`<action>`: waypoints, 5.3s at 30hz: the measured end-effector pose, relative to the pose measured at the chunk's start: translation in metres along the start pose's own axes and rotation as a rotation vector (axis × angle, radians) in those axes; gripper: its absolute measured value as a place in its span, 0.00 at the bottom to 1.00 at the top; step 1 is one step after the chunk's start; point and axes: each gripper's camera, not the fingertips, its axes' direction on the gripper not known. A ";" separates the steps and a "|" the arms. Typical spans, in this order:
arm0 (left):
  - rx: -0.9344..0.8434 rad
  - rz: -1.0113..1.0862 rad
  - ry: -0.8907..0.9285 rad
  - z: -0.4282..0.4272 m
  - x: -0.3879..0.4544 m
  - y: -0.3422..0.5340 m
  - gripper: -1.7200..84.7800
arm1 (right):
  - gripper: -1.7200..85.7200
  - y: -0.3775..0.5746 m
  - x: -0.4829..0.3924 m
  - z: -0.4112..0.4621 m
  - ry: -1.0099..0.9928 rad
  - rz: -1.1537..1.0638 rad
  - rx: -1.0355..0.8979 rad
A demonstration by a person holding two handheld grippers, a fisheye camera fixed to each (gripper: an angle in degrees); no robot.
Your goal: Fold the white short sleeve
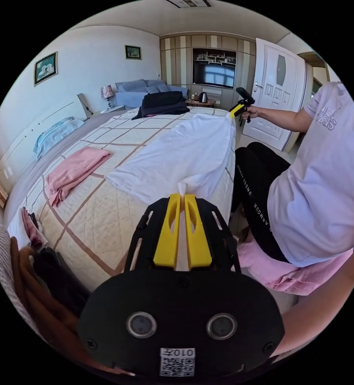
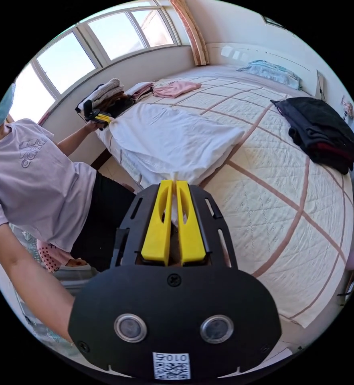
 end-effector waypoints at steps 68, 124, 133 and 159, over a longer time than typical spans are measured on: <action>0.113 -0.909 0.128 0.029 -0.224 -0.033 0.03 | 0.07 -0.112 0.178 0.047 0.025 0.619 0.053; -0.124 -0.210 -0.342 0.038 0.092 -0.079 0.11 | 0.08 -0.127 -0.162 0.152 0.348 0.439 0.214; -0.105 -0.470 -0.141 0.080 0.029 -0.039 0.13 | 0.07 -0.231 -0.221 0.315 0.206 0.304 -0.109; 0.089 -0.796 0.166 0.018 -0.057 0.062 0.14 | 0.17 -0.286 -0.539 0.444 0.257 -0.433 -0.072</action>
